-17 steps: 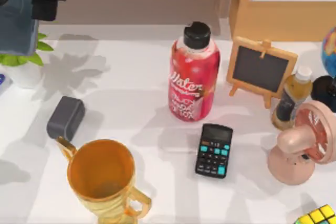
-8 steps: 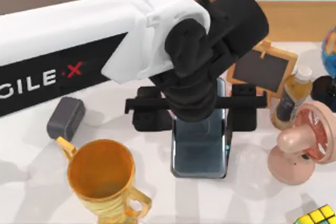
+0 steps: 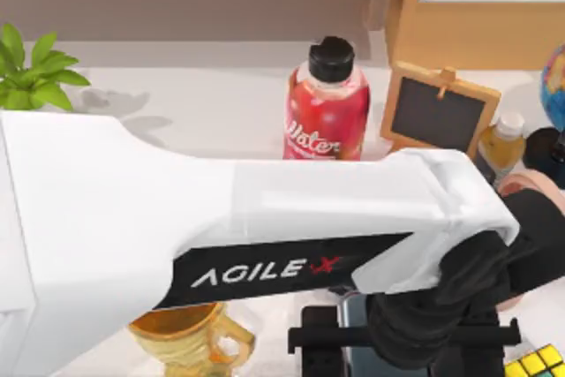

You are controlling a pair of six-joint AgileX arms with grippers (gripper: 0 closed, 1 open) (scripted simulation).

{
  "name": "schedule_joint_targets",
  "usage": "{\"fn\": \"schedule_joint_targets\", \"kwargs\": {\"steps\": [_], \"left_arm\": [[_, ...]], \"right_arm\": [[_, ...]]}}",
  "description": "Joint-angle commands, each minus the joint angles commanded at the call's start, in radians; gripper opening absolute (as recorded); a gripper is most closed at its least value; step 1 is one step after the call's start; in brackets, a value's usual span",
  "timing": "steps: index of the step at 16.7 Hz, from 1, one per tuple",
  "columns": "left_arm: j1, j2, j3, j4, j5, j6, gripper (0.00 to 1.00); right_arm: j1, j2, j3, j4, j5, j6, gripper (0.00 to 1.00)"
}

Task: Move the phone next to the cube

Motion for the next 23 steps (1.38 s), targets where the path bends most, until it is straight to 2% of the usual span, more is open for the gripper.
{"fn": "schedule_joint_targets", "kwargs": {"steps": [11, 23], "left_arm": [[0.002, -0.023, 0.010, 0.004, 0.004, 0.015, 0.00], [-0.020, -0.154, 0.054, 0.027, 0.036, 0.110, 0.00]], "right_arm": [[0.000, 0.000, 0.000, 0.000, 0.000, 0.000, 1.00], [0.000, 0.000, 0.000, 0.000, 0.000, 0.000, 1.00]]}}
